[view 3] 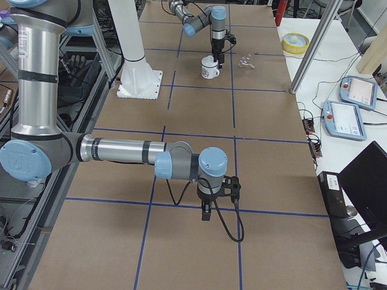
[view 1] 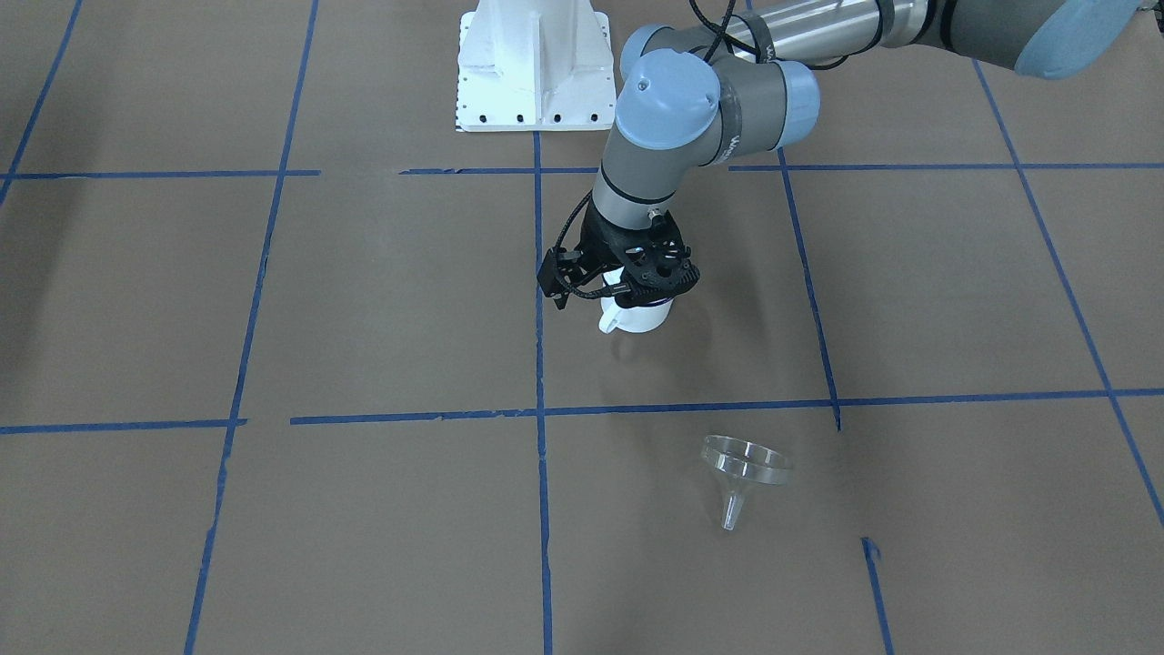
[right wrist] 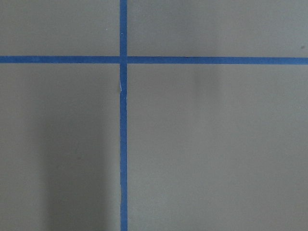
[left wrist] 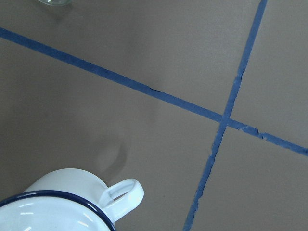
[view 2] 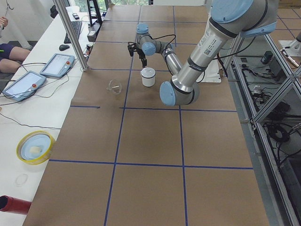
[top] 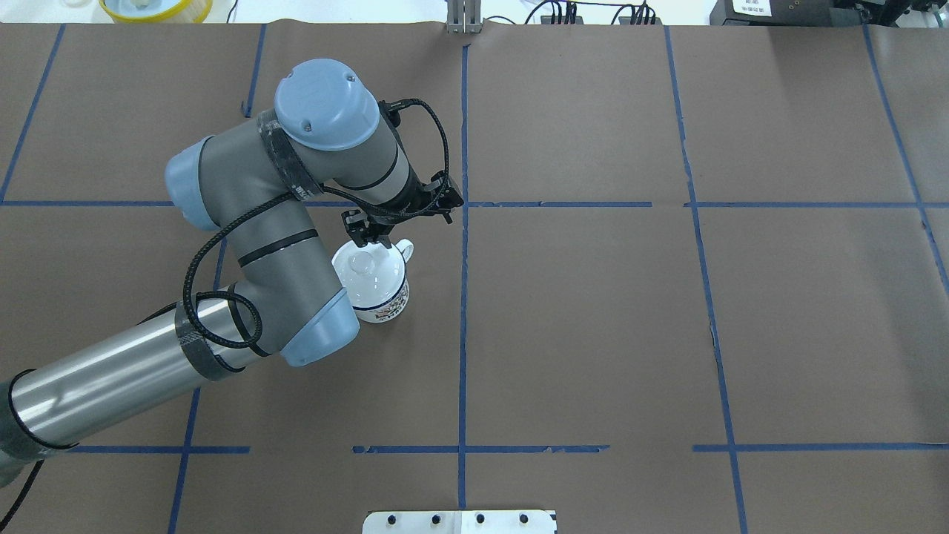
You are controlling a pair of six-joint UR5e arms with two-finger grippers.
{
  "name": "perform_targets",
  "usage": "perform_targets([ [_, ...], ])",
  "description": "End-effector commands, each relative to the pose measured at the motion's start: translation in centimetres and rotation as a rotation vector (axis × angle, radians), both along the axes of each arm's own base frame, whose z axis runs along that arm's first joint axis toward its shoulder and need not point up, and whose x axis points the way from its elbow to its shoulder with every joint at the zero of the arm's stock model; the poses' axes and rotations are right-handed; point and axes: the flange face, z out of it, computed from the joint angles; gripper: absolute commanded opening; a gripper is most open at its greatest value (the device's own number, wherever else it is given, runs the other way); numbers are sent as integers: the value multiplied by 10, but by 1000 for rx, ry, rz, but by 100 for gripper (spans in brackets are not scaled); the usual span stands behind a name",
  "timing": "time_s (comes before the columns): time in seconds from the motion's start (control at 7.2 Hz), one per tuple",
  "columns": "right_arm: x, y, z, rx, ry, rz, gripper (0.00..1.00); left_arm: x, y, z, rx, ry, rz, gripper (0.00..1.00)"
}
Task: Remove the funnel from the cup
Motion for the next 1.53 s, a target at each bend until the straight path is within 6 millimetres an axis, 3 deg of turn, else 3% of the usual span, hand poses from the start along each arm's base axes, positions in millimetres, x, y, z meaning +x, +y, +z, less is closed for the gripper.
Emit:
perform_targets([
  [0.0,0,0,0,0,0,0,100,-41,3,-24,19,7,-23,100],
  [0.14,0,0,0,0,0,0,100,-78,10,-19,70,0,-19,100],
  [0.28,0,0,0,0,0,0,100,-122,15,-2,153,-8,-7,100],
  [0.42,0,0,0,0,0,0,100,-162,1,19,239,-43,0,100],
  [0.56,0,0,0,0,0,0,100,-185,-12,52,309,-106,37,100],
  [0.97,0,0,0,0,0,0,100,-312,-71,154,477,-261,61,100],
  [1.11,0,0,0,0,0,0,100,-353,-79,195,481,-276,112,100],
  [1.39,0,0,0,0,0,0,100,-425,-70,298,509,-265,211,100],
])
